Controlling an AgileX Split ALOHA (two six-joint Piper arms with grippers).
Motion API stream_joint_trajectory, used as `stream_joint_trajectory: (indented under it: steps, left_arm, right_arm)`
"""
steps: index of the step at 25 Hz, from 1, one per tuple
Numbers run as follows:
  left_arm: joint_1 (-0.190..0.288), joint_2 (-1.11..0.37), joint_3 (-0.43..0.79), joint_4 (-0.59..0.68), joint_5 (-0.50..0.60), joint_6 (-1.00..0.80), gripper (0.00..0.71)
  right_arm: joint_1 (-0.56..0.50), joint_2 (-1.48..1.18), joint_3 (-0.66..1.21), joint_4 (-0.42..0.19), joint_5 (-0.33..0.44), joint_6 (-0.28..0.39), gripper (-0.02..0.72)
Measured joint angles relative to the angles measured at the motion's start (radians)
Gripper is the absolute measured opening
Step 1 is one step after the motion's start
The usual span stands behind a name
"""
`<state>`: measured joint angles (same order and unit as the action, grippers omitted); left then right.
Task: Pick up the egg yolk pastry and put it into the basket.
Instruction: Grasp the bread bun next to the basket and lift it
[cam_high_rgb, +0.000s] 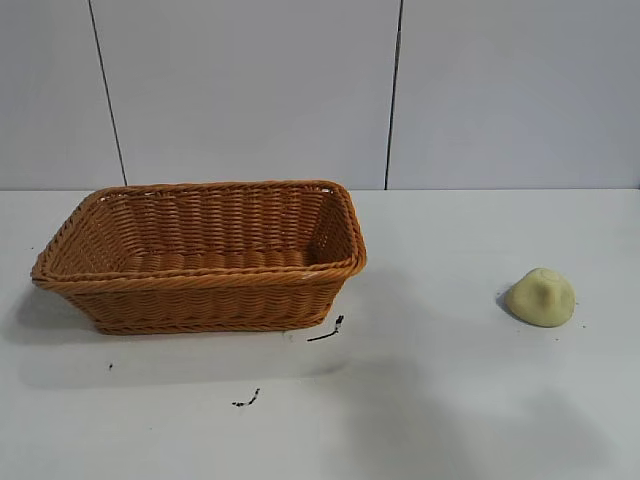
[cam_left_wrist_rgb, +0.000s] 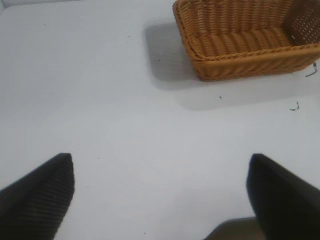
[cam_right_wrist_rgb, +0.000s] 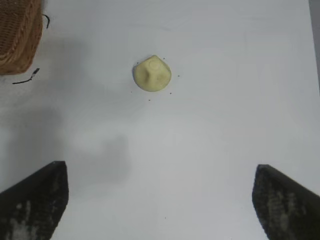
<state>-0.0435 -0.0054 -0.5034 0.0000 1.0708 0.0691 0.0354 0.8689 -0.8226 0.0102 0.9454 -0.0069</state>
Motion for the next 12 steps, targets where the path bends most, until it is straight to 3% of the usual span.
stream_joint_trajectory:
  steps: [12]
  left_arm:
    - [0.0,0.0,0.0,0.0,0.0,0.0,0.696]
  right_arm:
    - [0.023,0.66,-0.328,0.03,-0.006,-0.004,0.693]
